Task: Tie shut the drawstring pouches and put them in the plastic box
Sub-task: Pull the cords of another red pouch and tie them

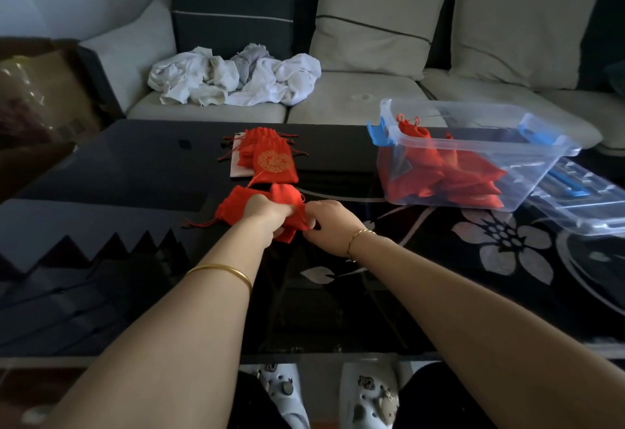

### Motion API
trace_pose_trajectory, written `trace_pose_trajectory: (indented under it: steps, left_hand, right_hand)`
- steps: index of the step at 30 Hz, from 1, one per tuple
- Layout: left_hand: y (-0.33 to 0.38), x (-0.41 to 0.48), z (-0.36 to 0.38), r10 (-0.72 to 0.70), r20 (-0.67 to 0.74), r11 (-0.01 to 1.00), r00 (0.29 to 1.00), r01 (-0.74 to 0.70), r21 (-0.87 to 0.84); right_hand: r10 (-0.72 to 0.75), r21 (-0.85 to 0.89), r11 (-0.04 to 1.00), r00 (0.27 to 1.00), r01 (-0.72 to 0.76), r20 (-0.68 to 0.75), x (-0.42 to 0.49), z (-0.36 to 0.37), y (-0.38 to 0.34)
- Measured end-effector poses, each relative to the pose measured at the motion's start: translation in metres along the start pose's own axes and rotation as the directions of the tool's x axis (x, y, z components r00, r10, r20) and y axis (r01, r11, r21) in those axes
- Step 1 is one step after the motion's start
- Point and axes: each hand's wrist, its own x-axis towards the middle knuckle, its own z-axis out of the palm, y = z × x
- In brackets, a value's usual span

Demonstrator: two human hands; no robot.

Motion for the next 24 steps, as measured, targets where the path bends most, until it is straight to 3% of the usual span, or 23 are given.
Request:
trace_pose_trajectory:
  steps: [3,5,7,8,11,16,18,21,24]
  left_hand:
    - [0.013,-0.013,0.006,0.04,0.15,0.996,0.988,-0.028,-0.079]
    - [0.023,-0.024,0.01,0.118,0.255,0.987,0.96,-0.084,-0.14]
    - [0.029,-0.036,0.015,0.196,0.32,0.975,0.927,-0.15,-0.164]
    - [0.03,-0.039,0.019,0.228,0.339,0.97,0.913,-0.183,-0.16]
    - [0.032,-0.05,0.033,0.273,0.373,0.962,0.887,-0.26,-0.088]
    - [0.037,-0.063,0.049,0.249,0.442,0.966,0.862,-0.187,-0.18]
    - [0.036,-0.064,0.054,0.27,0.445,0.959,0.854,-0.195,-0.208]
    - [0.032,-0.062,0.061,0.347,0.417,0.936,0.84,-0.34,-0.095]
    - [0.032,-0.062,0.067,0.403,0.385,0.901,0.83,-0.434,-0.007]
  right_hand:
    - [0.259,0.344,0.92,0.948,-0.185,-0.184,-0.002,-0.01,0.007]
    - [0.453,0.735,0.647,0.877,-0.201,-0.16,-0.007,-0.029,0.01]
    - [0.467,0.907,0.377,0.884,-0.186,-0.012,-0.019,-0.047,0.019]
    - [0.422,0.912,0.367,0.907,-0.184,0.013,-0.028,-0.056,0.023]
    - [0.344,0.856,0.505,0.935,-0.111,-0.082,-0.056,-0.067,0.039]
    - [0.363,0.704,0.69,0.921,-0.165,-0.14,-0.077,-0.058,0.063]
    - [0.365,0.673,0.715,0.922,-0.188,-0.13,-0.081,-0.056,0.063]
    - [0.404,0.647,0.725,0.906,-0.235,-0.123,-0.08,-0.054,0.061]
    - [0.474,0.712,0.651,0.873,-0.263,-0.111,-0.08,-0.057,0.058]
